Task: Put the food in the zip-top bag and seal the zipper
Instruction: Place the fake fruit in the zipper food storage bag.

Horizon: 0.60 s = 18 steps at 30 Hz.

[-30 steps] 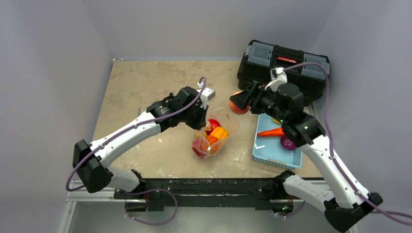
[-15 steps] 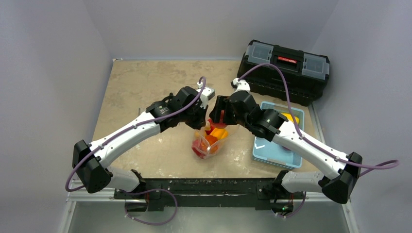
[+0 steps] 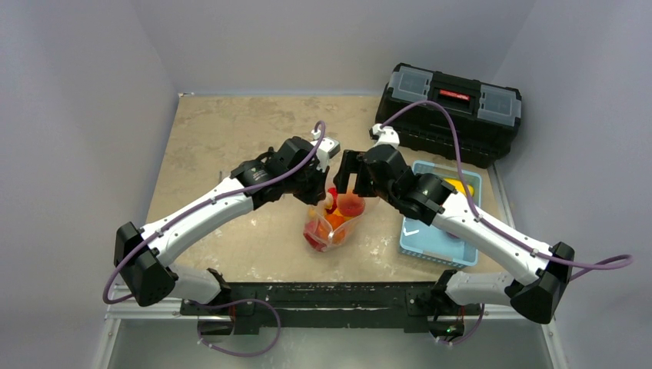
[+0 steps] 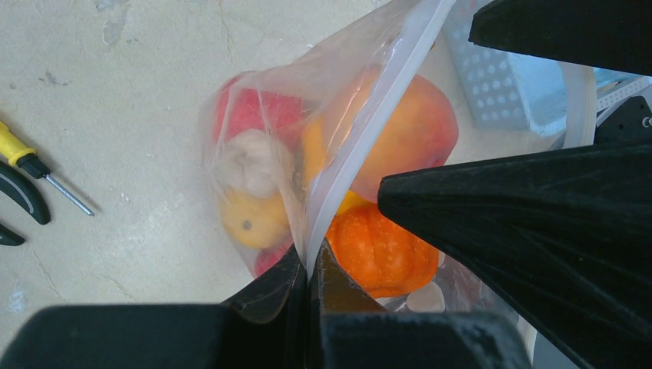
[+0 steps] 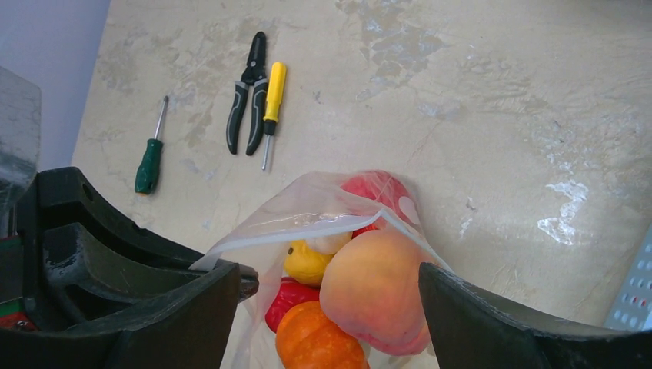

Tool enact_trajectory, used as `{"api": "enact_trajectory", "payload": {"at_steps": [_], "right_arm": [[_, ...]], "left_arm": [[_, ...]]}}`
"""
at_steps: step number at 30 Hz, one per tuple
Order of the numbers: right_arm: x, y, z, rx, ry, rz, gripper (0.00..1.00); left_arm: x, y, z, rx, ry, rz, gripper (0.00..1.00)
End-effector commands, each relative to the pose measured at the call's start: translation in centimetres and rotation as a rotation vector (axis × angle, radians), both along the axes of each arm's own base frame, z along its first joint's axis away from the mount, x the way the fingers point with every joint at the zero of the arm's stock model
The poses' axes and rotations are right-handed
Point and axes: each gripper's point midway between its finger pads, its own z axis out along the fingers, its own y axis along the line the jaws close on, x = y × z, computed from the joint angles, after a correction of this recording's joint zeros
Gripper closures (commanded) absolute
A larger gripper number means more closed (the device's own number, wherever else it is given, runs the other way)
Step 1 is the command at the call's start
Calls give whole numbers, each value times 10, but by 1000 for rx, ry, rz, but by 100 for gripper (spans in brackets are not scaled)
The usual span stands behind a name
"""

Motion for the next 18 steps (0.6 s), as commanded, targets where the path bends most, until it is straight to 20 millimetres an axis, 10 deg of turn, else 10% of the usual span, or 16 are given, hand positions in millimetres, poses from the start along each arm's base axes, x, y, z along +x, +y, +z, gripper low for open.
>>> {"api": "enact_trajectory", "payload": {"at_steps": [1,9,18], "right_arm": [[7,-6,21,1,-54,-38,14],[8,-40,74,3,-189,-126,18],[-9,-172,99,-72,-360,-628,20]], "left_arm": [[1,-6,20,-62,-41,-3,100],[0,-7,19,-62,-32,-7,100],[1,-7,16,-52,-23,-5,100]]}}
